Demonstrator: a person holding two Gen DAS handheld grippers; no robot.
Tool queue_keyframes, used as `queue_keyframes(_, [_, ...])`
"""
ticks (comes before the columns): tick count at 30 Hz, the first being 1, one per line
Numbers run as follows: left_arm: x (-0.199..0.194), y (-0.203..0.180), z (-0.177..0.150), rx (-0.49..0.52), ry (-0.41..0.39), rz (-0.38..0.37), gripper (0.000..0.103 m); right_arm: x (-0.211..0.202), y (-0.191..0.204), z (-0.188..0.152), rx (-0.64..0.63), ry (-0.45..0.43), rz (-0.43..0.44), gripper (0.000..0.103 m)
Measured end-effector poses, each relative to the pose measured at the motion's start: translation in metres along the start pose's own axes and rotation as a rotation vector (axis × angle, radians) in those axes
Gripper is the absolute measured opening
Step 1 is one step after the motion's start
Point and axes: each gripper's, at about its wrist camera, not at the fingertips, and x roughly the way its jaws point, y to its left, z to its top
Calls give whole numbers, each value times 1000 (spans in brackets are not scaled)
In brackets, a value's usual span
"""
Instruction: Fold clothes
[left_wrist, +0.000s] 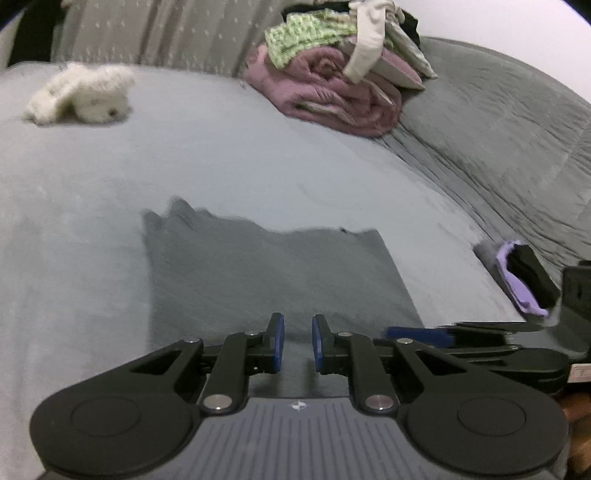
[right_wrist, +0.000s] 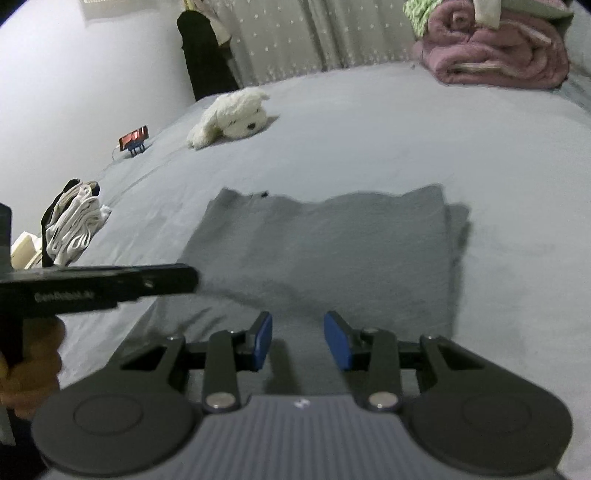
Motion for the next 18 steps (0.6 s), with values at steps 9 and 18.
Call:
queue_keyframes(9, [16,18,-11,-50,105,92,14,14,-20,2,42,74,-45,12])
queue_keyframes(18, [-5,63,-11,-202,86,153,6,-9,-67,-6,146,62,-107,9])
